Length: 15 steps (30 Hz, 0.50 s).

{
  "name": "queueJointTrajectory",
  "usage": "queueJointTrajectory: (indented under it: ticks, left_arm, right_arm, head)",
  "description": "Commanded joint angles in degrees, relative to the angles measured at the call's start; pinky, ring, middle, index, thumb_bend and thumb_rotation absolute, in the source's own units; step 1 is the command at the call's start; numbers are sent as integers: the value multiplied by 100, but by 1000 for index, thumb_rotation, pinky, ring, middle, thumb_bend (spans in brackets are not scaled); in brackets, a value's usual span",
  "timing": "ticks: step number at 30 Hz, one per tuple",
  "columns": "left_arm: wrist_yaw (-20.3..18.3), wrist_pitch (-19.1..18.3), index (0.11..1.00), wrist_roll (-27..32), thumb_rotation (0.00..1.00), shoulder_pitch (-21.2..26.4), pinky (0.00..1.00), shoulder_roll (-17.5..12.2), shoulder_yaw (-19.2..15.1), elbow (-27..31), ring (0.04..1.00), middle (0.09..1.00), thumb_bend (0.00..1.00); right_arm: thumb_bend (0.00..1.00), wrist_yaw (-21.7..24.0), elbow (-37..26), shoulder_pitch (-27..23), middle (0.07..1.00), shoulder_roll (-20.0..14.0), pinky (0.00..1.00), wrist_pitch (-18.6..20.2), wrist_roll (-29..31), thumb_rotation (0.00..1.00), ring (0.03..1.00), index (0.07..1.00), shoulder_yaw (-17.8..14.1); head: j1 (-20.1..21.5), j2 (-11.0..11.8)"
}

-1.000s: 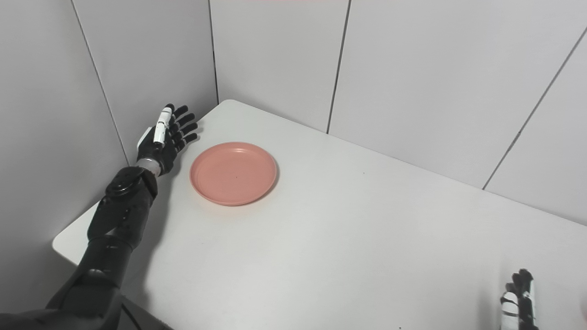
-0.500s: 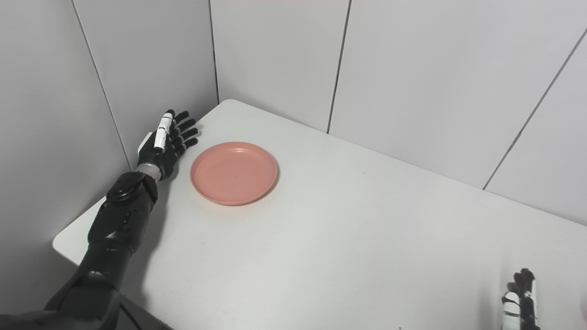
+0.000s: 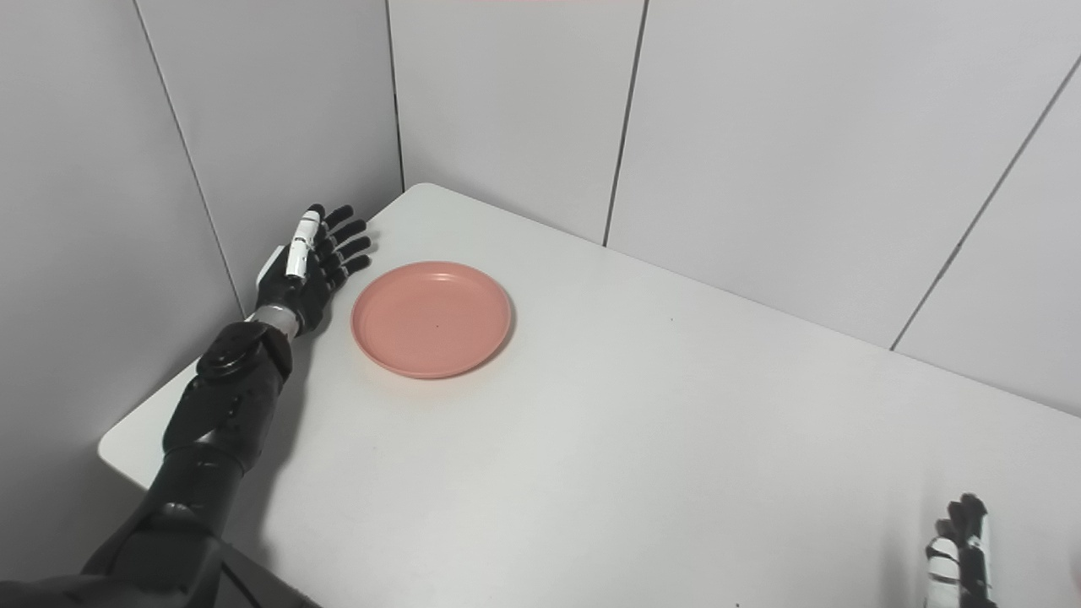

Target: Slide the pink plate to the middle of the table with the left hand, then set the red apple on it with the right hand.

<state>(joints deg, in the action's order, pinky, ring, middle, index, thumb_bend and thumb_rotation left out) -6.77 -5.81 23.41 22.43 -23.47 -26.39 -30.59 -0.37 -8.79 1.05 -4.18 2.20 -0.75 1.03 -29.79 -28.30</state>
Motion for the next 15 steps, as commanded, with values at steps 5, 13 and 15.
queueJointTrajectory:
  ticks: [5,13,15]
  left_arm:
    - [-45,9,846,27,1000,18,867,81,107,222,868,870,360]
    - [17,-241,857,64,1000,-15,881,197,202,492,872,875,351]
    - [49,-316,858,51,1000,-32,876,232,214,591,873,876,342]
  right_arm:
    - [0,45,-270,-95,1000,33,1000,98,24,1000,1000,1000,-12]
    - [0,48,-287,-95,1000,32,1000,124,3,1000,1000,1000,-8]
    - [0,58,-262,-100,1000,22,1000,90,12,1000,1000,1000,-9]
  head:
    - [7,-20]
    - [7,-28]
    - [8,-32]
